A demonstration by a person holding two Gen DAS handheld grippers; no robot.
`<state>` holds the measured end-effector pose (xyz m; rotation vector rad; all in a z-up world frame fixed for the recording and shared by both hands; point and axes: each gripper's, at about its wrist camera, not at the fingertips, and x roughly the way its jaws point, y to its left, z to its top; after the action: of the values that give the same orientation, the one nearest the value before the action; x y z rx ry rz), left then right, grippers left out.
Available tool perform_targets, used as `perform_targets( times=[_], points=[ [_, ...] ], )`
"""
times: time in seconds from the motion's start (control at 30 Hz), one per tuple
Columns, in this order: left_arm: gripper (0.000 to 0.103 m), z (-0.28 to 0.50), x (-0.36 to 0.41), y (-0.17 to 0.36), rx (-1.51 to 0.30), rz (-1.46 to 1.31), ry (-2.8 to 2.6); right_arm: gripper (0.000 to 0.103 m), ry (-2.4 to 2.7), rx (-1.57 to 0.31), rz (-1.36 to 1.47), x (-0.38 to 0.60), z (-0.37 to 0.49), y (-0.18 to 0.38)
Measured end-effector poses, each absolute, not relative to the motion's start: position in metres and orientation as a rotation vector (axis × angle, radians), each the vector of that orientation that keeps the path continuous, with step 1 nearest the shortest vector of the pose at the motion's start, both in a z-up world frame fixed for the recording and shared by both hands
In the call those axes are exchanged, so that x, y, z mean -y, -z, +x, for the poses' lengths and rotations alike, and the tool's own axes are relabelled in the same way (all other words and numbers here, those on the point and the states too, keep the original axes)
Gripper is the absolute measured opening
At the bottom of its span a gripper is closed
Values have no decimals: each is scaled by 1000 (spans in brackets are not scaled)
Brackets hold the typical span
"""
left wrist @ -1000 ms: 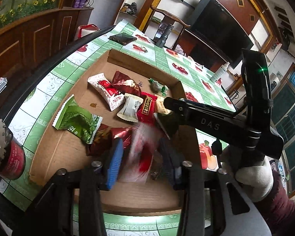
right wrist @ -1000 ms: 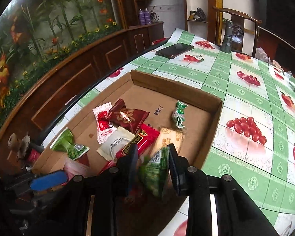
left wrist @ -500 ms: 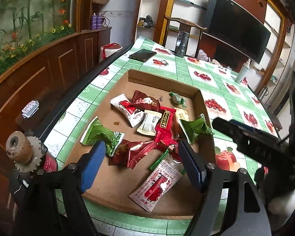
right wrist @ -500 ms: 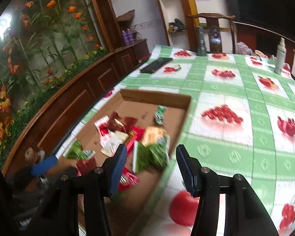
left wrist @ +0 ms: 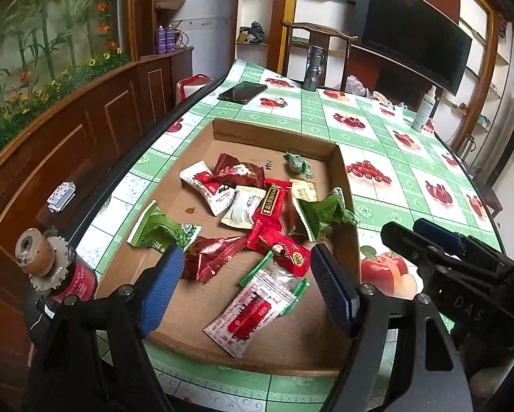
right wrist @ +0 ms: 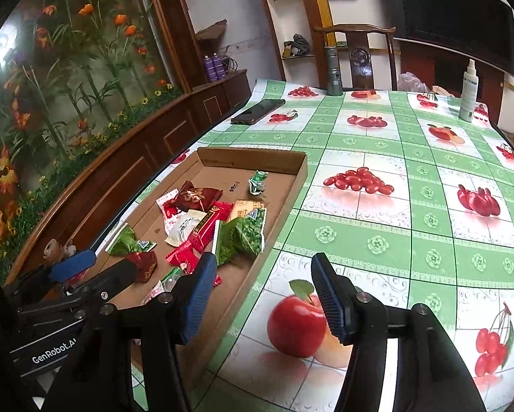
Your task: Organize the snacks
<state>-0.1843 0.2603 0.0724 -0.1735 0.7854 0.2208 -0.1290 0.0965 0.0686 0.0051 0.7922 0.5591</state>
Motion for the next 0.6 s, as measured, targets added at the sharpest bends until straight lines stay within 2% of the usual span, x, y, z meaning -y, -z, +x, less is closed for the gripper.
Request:
perform_targets(
  times=[0.6],
  points=[
    [76,-183,-240,-69,-830,-143,-208,62,-546,-813,19,-81,-142,-58]
  ],
)
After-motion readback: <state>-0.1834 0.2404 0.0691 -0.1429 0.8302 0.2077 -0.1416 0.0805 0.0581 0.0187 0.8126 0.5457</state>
